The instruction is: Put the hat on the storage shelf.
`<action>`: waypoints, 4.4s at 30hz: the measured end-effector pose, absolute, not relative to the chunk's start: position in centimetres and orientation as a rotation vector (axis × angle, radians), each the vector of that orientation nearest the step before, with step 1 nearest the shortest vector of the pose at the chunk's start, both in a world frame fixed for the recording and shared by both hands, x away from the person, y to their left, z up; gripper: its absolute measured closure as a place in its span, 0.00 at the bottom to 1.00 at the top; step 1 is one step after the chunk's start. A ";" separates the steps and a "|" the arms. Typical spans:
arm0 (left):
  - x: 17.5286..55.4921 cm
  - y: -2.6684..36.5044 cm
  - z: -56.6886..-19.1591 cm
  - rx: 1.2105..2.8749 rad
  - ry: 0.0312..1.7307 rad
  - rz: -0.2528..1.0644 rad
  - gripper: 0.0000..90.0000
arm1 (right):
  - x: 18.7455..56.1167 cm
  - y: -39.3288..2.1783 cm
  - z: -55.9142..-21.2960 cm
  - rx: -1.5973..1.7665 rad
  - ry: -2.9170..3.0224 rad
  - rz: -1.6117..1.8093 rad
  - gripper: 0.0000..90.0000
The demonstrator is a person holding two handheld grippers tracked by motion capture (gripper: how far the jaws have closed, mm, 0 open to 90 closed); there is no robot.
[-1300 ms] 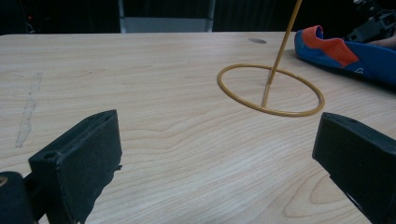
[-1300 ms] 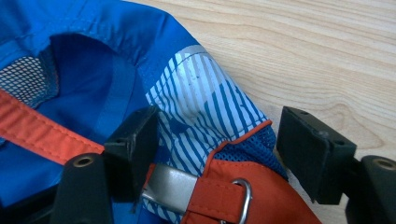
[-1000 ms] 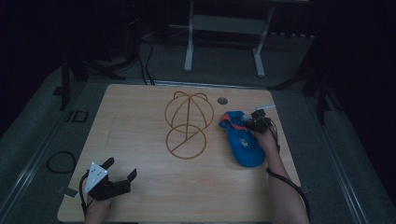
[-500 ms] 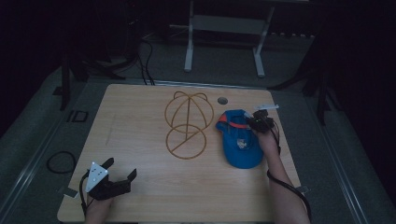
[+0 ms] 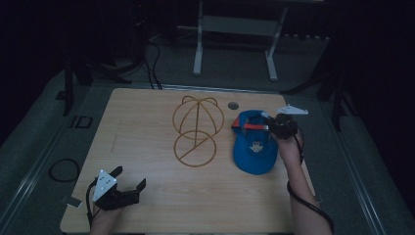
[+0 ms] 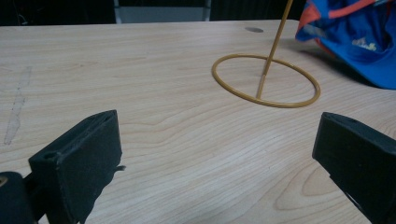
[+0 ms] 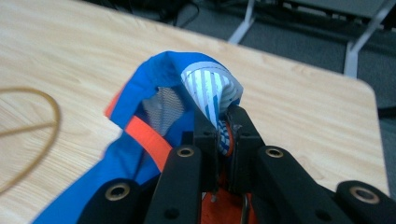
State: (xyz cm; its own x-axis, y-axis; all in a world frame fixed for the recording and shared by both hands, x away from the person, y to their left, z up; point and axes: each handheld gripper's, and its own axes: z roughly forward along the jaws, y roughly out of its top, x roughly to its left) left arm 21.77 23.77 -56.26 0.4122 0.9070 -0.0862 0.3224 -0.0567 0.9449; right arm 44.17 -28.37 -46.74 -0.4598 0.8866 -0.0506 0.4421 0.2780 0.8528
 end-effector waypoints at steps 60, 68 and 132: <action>28.6 6.6 -33.7 1.786 0.617 0.594 0.06 | 29.4 -29.0 -34.7 0.855 1.908 1.431 0.94; 30.0 3.1 -33.8 1.823 0.591 0.574 0.09 | 28.1 -27.7 -34.4 0.786 1.932 1.445 0.94; 28.5 0.3 -34.5 1.888 0.178 0.544 0.98 | 20.9 -28.2 -35.7 0.588 2.043 1.605 0.51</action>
State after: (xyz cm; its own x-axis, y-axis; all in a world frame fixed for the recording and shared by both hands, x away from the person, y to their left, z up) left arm 28.48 0.31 -34.54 0.8827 0.3743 0.2842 -0.1335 -0.3801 0.9153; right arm 20.89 -28.20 -35.69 -0.7960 0.5967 -0.1014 0.0427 0.2225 0.9740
